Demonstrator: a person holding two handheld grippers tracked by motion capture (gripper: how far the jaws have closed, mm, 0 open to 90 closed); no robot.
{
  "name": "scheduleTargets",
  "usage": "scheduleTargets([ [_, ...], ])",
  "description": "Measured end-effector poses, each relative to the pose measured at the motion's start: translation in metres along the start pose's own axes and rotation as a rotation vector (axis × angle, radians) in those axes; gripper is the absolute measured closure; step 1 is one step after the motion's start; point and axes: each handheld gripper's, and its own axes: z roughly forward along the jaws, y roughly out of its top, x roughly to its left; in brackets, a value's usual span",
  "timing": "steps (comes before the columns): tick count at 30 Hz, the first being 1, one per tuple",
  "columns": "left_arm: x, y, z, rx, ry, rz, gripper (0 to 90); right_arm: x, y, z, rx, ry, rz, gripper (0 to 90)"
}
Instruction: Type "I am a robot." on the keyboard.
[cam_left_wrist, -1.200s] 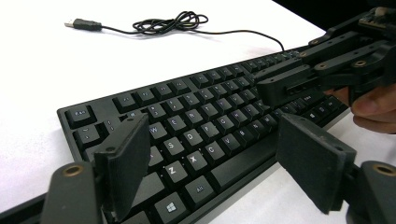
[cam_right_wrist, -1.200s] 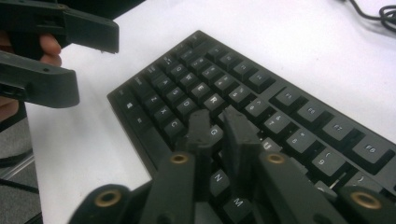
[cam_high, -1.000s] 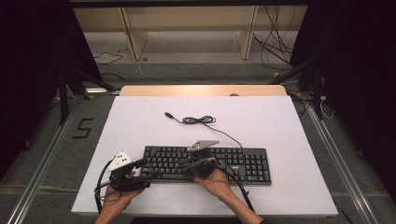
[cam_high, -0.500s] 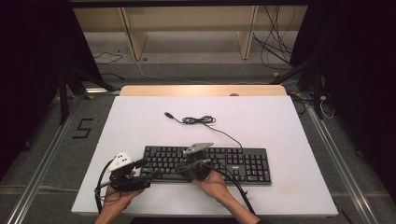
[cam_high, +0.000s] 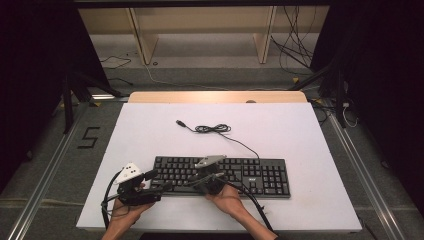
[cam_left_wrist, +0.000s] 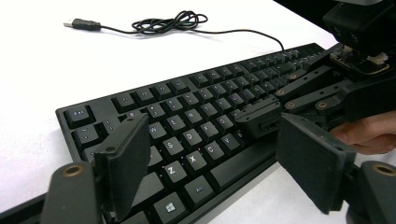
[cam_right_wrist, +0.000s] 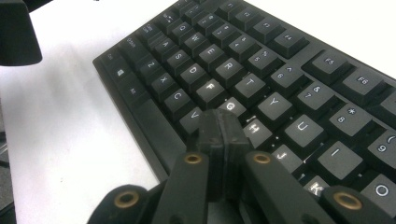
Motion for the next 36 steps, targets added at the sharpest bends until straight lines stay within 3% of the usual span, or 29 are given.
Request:
scheduleTargets([
  [8,0.001,0.0,0.0,0.0,0.002,-0.002,25.8,0.0,0.001,-0.001,-0.001,0.005,0.016,90.0],
  [15,0.001,0.0,0.0,-0.002,0.004,-0.002,25.8,-0.003,0.004,-0.009,-0.042,0.034,0.047,86.5],
  [36,0.001,0.0,-0.001,-0.005,0.004,-0.003,25.8,-0.014,0.008,-0.026,-0.094,0.023,0.075,76.6],
])
